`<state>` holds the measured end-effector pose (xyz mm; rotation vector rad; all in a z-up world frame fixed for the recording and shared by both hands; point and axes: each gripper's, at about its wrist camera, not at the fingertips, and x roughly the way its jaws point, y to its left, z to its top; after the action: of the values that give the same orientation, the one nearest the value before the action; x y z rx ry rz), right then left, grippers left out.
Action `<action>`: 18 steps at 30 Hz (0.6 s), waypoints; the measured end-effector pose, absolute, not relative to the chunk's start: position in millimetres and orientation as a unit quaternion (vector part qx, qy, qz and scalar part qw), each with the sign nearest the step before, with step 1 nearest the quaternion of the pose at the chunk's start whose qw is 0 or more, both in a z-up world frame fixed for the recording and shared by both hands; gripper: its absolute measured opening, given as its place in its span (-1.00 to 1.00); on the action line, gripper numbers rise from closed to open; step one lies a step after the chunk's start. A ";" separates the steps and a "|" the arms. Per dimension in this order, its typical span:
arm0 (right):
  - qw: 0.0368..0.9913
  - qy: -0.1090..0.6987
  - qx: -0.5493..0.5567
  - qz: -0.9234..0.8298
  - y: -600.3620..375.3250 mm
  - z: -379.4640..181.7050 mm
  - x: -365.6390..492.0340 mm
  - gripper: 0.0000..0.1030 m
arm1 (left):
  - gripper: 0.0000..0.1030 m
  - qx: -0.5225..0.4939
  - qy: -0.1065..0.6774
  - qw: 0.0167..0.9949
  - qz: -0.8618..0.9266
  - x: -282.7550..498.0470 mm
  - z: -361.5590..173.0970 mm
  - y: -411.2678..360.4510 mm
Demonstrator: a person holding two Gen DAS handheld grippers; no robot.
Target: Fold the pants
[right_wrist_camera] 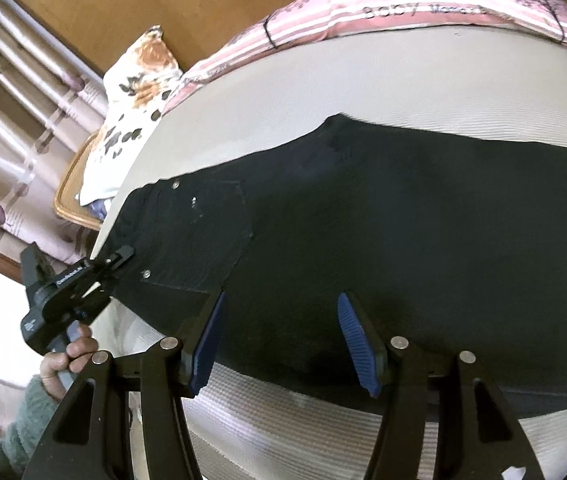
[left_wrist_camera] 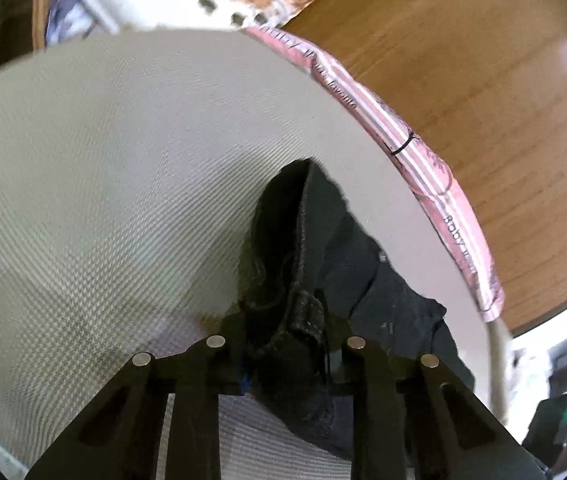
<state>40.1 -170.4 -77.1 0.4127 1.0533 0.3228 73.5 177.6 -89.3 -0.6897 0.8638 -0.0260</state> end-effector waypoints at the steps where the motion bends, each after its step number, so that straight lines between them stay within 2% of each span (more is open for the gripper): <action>1: 0.833 0.495 0.196 0.147 -176.1 -76.6 38.7 0.08 | -0.54 -0.316 0.405 0.858 -0.016 73.4 -78.6 170.0; 11: 0.852 0.453 0.250 0.085 -259.2 -53.6 20.0 0.08 | -0.54 -0.241 0.357 0.893 -0.133 95.4 25.3 62.4; 18: 0.851 0.415 0.319 0.033 -332.8 -47.0 -8.2 0.08 | -0.54 -0.161 0.367 0.887 -0.229 107.6 46.9 -46.6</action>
<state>-8.2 -332.8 -47.0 0.6726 0.8739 0.0700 107.6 -46.6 46.9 -0.3339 0.7633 -0.4762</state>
